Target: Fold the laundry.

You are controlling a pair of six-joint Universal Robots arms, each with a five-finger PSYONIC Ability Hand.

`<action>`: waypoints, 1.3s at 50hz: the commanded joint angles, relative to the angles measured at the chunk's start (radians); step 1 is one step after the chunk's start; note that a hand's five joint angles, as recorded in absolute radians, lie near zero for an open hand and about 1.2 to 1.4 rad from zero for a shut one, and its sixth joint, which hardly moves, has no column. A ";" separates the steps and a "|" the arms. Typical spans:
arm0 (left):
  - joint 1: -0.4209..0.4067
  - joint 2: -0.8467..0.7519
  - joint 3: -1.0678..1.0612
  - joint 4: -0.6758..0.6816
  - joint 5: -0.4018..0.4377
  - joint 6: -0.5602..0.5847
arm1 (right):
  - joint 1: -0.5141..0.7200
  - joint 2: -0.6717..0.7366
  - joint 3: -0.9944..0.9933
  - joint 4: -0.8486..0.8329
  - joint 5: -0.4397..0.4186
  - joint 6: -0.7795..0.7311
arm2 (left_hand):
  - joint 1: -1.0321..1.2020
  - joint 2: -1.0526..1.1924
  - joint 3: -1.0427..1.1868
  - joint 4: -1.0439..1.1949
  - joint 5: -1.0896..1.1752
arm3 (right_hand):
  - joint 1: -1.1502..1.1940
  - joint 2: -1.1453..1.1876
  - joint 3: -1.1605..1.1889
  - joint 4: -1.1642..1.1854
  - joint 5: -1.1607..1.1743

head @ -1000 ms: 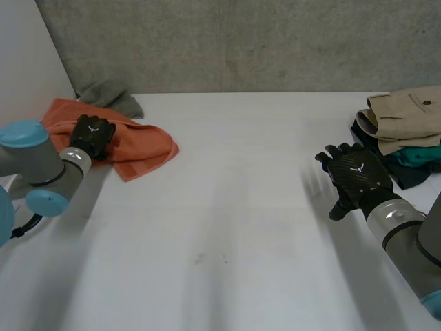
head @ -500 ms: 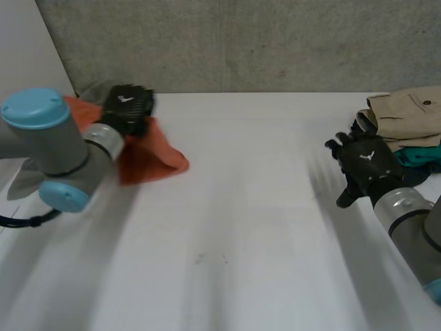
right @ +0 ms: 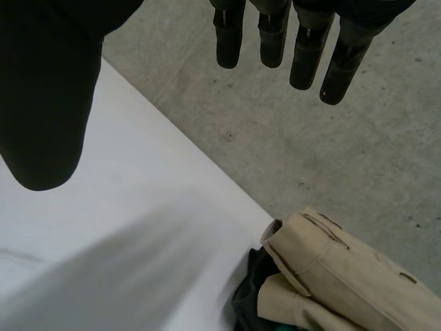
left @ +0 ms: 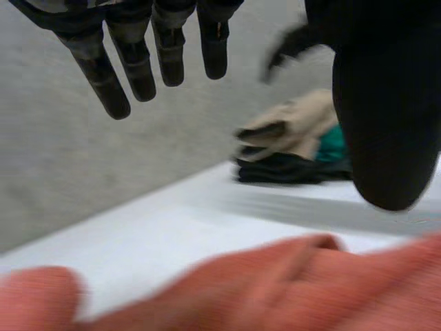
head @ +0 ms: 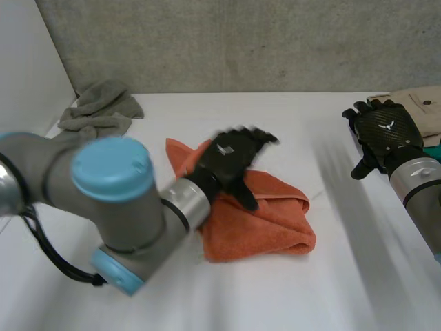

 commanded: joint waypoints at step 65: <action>0.186 -0.094 0.182 -0.123 0.046 0.527 | 0.142 0.293 -0.418 0.520 -0.012 0.145 | 1.131 1.125 1.124 1.129 1.141 | -0.029 -0.049 -0.046 -0.066 -0.060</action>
